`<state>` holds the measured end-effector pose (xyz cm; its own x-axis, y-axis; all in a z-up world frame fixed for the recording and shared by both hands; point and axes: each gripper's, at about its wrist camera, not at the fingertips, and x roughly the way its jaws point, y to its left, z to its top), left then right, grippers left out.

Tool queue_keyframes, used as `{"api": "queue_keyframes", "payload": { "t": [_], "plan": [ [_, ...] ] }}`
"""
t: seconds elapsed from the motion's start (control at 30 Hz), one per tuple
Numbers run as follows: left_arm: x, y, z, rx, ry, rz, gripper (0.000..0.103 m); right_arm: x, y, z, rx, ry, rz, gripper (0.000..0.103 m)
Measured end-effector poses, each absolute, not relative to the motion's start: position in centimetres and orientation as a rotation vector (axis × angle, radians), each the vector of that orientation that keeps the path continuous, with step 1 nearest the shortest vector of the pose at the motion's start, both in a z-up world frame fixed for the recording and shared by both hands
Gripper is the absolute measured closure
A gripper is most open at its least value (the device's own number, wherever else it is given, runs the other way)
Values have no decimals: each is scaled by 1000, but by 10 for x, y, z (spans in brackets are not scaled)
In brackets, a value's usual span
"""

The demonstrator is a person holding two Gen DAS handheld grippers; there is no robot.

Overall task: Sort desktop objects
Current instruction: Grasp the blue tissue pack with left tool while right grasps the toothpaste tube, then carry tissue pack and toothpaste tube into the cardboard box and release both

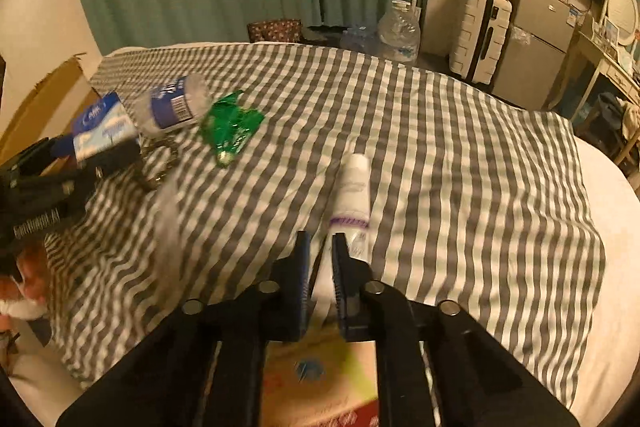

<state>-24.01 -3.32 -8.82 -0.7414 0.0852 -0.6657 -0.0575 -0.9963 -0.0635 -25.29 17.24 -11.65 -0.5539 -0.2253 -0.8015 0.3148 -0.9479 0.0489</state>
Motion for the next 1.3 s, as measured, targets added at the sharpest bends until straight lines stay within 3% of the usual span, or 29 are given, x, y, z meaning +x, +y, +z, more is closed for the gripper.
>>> {"api": "queue_keyframes", "payload": {
  "t": [0.13,0.17,0.2,0.27,0.63,0.7,0.8,1.0,1.1,1.3],
  "plan": [
    [-230,-36,-82,-1111,-106,2877,22,-236,172,-112,1302,130,-2527,97],
    [-228,-37,-82,-1118,-106,2881,22,-236,172,-111,1308,123,-2541,92],
    [-226,-37,-84,-1121,-100,2886,22,-237,176,-109,1315,112,-2554,73],
    [-225,-35,-87,-1119,-82,2887,22,-247,181,-107,1322,57,-2579,51],
    [-247,-36,-128,-1226,5,2843,22,-325,159,-150,1504,163,-2589,51],
    [-252,-41,-133,-1242,-26,2840,22,-333,156,-162,1540,168,-2567,68],
    [-255,-49,-137,-1255,-80,2836,22,-330,155,-165,1512,213,-2597,76],
    [-244,-52,-118,-1165,-127,2846,22,-300,165,-143,1464,136,-2611,76],
    [-233,-47,-97,-1122,-195,2845,22,-275,167,-118,1415,112,-2626,76],
    [-200,-25,-53,-1038,-164,2844,22,-220,154,-60,1313,123,-2651,76]
  ]
}}
